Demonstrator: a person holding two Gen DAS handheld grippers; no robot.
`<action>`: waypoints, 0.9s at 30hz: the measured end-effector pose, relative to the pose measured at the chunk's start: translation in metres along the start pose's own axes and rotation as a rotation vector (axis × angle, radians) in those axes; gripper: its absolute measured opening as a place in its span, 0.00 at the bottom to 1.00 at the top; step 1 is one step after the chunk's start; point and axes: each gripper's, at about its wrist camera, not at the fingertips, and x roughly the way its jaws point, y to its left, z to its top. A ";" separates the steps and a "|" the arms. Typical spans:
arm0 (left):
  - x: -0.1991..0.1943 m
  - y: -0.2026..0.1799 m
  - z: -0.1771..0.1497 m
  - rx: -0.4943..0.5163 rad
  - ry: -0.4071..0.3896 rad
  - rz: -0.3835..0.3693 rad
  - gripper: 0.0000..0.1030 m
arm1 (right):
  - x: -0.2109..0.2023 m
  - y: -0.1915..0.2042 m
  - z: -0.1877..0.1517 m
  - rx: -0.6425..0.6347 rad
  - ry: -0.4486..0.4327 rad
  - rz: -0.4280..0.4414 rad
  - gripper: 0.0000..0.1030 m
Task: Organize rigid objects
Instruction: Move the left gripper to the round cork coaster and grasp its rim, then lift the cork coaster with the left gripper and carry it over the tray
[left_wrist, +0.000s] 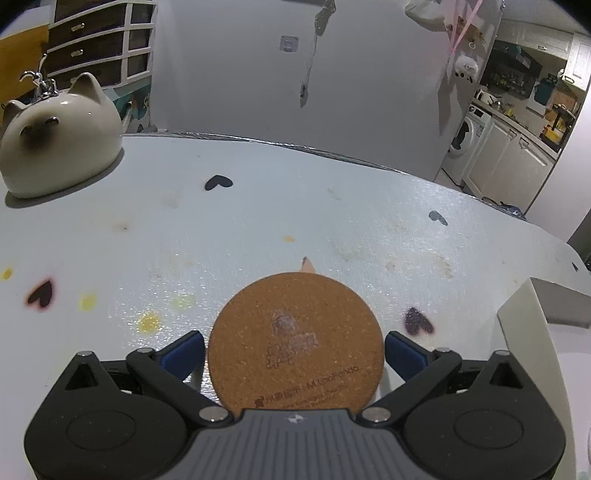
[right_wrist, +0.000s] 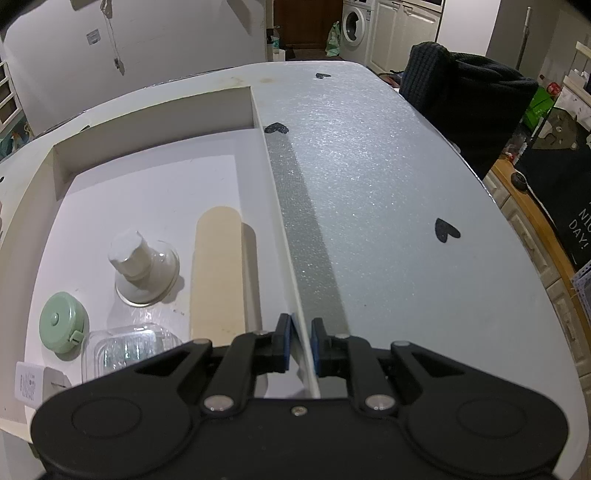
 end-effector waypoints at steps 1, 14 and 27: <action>0.000 0.000 0.000 0.003 -0.001 0.005 0.96 | 0.000 0.000 0.000 0.000 0.000 0.000 0.13; -0.036 -0.001 0.002 0.028 -0.066 0.007 0.96 | 0.000 -0.001 0.000 -0.003 -0.002 0.003 0.13; -0.075 -0.084 0.004 0.194 -0.089 -0.201 0.96 | -0.002 -0.002 -0.003 -0.007 -0.011 0.011 0.12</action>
